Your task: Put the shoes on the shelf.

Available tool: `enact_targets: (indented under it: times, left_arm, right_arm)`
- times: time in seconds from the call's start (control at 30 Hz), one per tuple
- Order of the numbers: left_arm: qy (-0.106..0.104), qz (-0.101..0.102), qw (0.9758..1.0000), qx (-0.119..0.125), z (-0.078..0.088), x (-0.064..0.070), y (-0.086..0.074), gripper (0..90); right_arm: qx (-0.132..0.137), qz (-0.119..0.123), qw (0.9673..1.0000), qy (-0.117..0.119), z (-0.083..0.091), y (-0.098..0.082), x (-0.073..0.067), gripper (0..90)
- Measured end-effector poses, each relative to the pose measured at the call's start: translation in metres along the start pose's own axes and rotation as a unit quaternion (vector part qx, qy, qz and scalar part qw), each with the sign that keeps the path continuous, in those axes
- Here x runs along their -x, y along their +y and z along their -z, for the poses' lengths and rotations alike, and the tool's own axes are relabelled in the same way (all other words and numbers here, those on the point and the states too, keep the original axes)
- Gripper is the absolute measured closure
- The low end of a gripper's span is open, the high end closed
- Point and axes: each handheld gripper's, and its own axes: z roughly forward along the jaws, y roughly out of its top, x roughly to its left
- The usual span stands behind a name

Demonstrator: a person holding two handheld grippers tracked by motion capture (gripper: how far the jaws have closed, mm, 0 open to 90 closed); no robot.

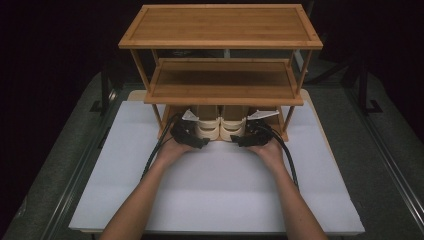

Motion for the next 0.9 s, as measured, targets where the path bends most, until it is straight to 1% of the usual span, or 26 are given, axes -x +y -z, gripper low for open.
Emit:
enact_targets:
  times: [0.1,0.13,0.17,0.2,0.23,0.4,0.43,0.53,0.57,0.6,0.63,0.67,0.73,0.8,0.83,0.9]
  left_arm:
    - [0.001,-0.005,1.0,-0.001,-0.004,-0.003,0.003,7.7]
    - [0.007,-0.005,1.0,-0.003,-0.005,-0.004,0.004,7.7]
    - [0.009,-0.005,0.9999,-0.005,-0.006,-0.004,0.004,7.7]
    - [0.01,0.001,0.9999,-0.005,-0.006,-0.003,0.005,7.6]
    - [0.013,-0.006,0.9999,-0.006,-0.007,-0.003,0.005,7.6]
    - [0.012,-0.004,0.9999,-0.007,-0.006,-0.004,0.005,7.6]
    - [0.01,0.003,0.9999,-0.007,-0.006,-0.003,0.005,7.6]
    - [0.009,0.003,0.9999,-0.005,-0.005,-0.005,0.004,7.8]
    - [0.007,0.006,1.0,-0.004,-0.004,-0.004,0.003,7.8]
    - [0.007,0.003,1.0,-0.003,-0.004,-0.004,0.003,8.0]
    - [0.007,0.005,1.0,-0.002,-0.003,-0.004,0.002,8.0]
    - [0.006,0.002,1.0,-0.002,-0.001,-0.004,0.002,8.0]
    - [0.008,0.002,1.0,0.0,0.002,-0.003,0.001,8.0]
    - [0.01,0.003,0.9999,0.004,0.006,-0.001,0.0,8.0]
    - [0.007,-0.002,1.0,0.005,0.009,0.0,0.0,8.0]
    - [0.004,-0.014,0.9999,0.004,0.014,0.001,-0.002,8.0]
  right_arm:
    - [-0.002,-0.001,1.0,-0.008,-0.004,0.002,0.003,17.3]
    - [0.0,-0.005,0.9999,-0.009,-0.005,0.002,0.003,17.5]
    - [0.001,-0.005,0.9999,-0.013,-0.006,0.002,0.003,17.5]
    - [0.002,-0.007,0.9999,-0.014,-0.007,0.002,0.003,17.5]
    - [0.002,-0.007,0.9998,-0.017,-0.007,0.002,0.003,17.6]
    - [0.002,-0.006,0.9998,-0.019,-0.007,0.002,0.003,17.6]
    - [0.001,-0.005,0.9998,-0.02,-0.007,0.002,0.003,17.5]
    - [0.001,-0.008,0.9998,-0.019,-0.006,0.001,0.003,17.2]
    - [0.003,-0.01,0.9998,-0.016,-0.006,0.0,0.003,16.6]
    - [0.004,-0.01,0.9998,-0.017,-0.005,-0.001,0.003,15.8]
    - [0.003,-0.008,0.9998,-0.019,-0.004,-0.001,0.004,15.2]
    - [0.003,-0.011,0.9998,-0.018,-0.003,-0.002,0.004,14.3]
    - [0.004,-0.011,0.9997,-0.023,0.002,-0.003,0.005,13.9]
    - [0.008,-0.017,0.9995,-0.023,0.008,-0.006,0.007,13.3]
    - [0.01,-0.018,0.9994,-0.027,0.011,-0.007,0.007,13.2]
    - [0.005,-0.02,0.9988,-0.044,0.017,-0.011,0.007,12.3]
